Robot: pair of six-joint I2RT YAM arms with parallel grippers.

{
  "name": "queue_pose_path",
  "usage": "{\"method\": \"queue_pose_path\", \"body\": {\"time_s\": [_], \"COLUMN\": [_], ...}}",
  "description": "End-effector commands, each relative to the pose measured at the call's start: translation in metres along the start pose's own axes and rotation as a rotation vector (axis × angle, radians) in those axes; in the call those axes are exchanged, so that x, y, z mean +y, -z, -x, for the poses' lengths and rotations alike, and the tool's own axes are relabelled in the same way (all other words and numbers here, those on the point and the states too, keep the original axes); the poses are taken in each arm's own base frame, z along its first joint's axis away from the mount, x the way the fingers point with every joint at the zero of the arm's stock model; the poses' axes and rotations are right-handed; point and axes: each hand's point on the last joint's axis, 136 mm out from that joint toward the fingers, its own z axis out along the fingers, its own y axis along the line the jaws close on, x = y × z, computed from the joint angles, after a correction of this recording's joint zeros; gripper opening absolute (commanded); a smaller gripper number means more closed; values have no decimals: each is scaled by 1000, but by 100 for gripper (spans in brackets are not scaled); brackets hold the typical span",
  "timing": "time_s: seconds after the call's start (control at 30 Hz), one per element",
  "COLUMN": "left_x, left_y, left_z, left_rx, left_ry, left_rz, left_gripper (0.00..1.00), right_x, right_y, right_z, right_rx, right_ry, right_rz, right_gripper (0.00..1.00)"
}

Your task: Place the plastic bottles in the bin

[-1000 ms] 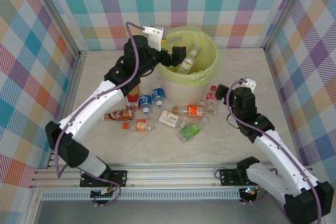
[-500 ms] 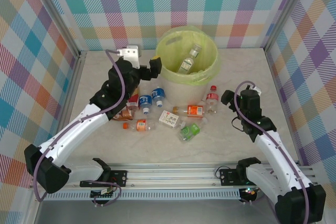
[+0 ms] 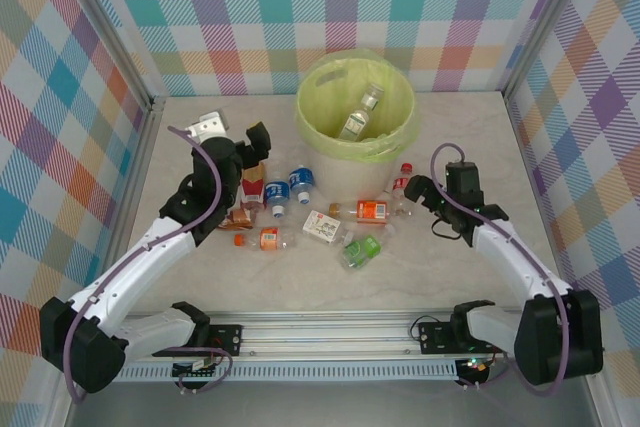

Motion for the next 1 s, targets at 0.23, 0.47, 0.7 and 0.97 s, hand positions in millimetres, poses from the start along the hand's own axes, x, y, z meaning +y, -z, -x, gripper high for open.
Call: {"method": "queue_pose_path", "body": {"time_s": [0.23, 0.47, 0.7, 0.97], "left_x": [34, 39, 43, 45], "left_y": [-6, -9, -8, -5], "left_z": [-13, -19, -25, -29], "left_rx": [18, 33, 52, 67], "left_ry": [120, 153, 174, 197], "left_rz": [87, 90, 92, 90], "left_gripper": [100, 100, 100, 100], "right_x": [23, 24, 18, -16], "right_y": [-27, -55, -82, -92], "right_z": [19, 8, -8, -14], "right_rx": [31, 136, 226, 228], "right_ry": [20, 3, -19, -32], "right_rz": [78, 70, 47, -135], "right_gripper": [100, 93, 88, 83]}}
